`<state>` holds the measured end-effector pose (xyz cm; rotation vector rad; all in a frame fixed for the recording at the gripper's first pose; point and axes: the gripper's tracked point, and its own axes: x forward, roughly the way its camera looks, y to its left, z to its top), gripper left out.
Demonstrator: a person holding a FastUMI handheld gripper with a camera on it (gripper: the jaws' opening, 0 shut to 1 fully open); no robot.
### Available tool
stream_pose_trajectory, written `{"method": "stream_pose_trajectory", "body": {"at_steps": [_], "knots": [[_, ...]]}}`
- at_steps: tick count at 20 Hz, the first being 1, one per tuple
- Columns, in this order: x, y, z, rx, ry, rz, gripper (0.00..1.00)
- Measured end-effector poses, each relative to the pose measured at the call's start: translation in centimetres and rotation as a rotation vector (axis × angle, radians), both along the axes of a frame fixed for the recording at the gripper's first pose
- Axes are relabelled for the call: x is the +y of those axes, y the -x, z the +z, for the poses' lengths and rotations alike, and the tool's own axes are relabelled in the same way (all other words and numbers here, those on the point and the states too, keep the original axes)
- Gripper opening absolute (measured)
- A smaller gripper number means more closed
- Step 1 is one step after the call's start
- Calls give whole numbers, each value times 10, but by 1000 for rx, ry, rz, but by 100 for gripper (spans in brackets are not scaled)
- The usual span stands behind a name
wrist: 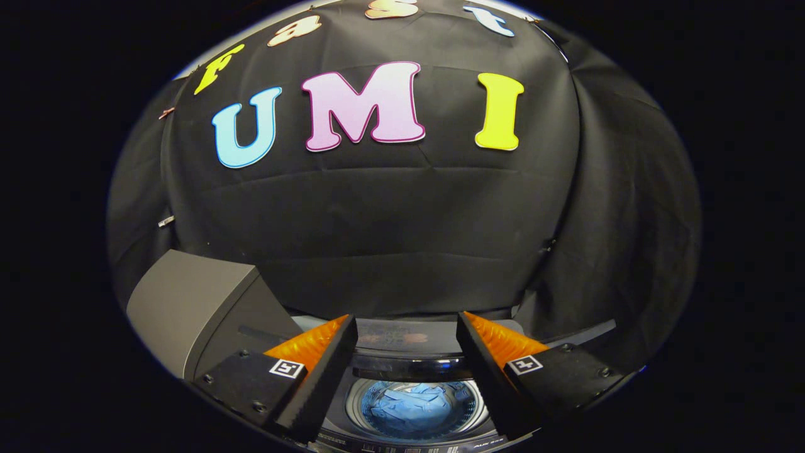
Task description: Put the clothes into the washing machine and then close the washing machine lid.
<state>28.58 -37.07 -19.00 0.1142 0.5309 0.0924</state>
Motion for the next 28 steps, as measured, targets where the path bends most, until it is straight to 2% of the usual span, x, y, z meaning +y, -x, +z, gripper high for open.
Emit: {"method": "stream_pose_trajectory", "body": {"at_steps": [6, 8, 11, 12, 15, 20, 28], "knots": [[3, 39, -21, 43, -16, 20, 100], [-12, 69, -64, 164, 80, 21, 100], [-19, 145, -133, 345, 76, 16, 99], [-23, 164, -152, 379, 70, 5, 99], [-23, 190, -170, 410, 47, -3, 99], [-20, 181, -144, 363, 53, 20, 99], [-10, 143, -85, 248, 11, -12, 99]]}}
